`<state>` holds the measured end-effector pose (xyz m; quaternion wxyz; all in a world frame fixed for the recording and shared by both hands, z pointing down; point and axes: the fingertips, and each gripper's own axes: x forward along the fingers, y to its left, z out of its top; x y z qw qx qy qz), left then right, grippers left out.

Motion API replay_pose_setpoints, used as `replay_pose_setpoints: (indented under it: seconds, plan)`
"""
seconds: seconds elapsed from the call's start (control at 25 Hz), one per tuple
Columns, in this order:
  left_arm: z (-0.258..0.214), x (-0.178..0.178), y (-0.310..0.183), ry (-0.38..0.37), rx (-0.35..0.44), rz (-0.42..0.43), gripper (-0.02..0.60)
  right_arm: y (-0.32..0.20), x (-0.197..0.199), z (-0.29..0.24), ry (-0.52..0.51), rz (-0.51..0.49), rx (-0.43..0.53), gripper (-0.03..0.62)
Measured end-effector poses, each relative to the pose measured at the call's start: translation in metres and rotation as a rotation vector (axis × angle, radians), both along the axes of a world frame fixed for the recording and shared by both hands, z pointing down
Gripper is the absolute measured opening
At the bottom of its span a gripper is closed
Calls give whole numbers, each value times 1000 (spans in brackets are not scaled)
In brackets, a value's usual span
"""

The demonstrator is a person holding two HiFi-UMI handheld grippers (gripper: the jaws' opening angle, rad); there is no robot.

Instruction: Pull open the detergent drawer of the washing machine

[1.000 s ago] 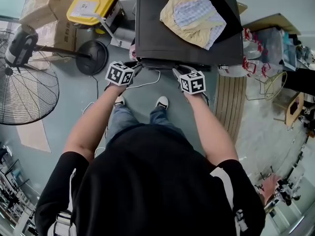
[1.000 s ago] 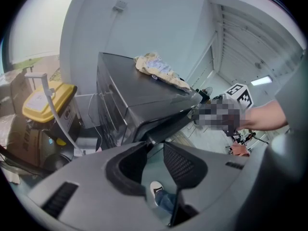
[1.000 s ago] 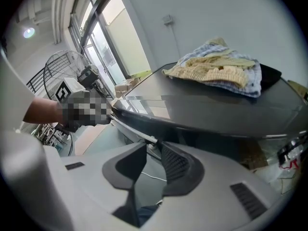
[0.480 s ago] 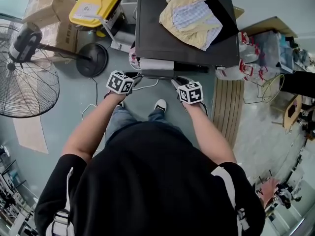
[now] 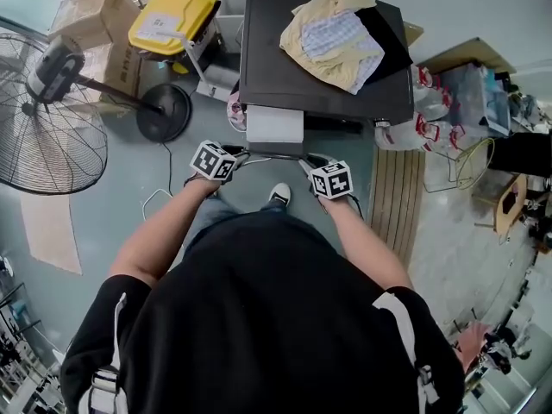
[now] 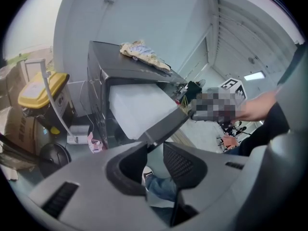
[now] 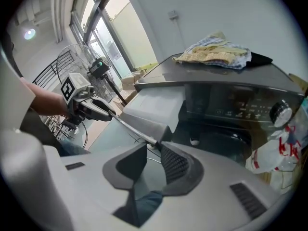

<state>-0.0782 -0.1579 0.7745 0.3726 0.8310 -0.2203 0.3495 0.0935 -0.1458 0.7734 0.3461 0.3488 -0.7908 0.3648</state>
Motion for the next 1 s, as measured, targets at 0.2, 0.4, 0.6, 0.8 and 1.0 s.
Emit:
replay_pose_setpoints:
  seconds: [0.2, 0.4, 0.6, 0.8, 1.0]
  plan:
    - [1, 0, 20, 3, -15, 5, 110, 20, -1, 1, -4, -12, -12, 90]
    - [1, 1, 38, -5, -33, 7, 112, 39, -1, 2, -4, -33, -33, 89]
    - [5, -3, 48, -30, -37, 20, 114, 52, -3, 8, -14, -49, -54, 89]
    - [9, -2, 49, -23, -41, 35, 117, 52, -6, 11, -14, -79, -50, 91]
    - [9, -3, 48, -19, -41, 21, 121, 51, -5, 12, -15, -72, -50, 98]
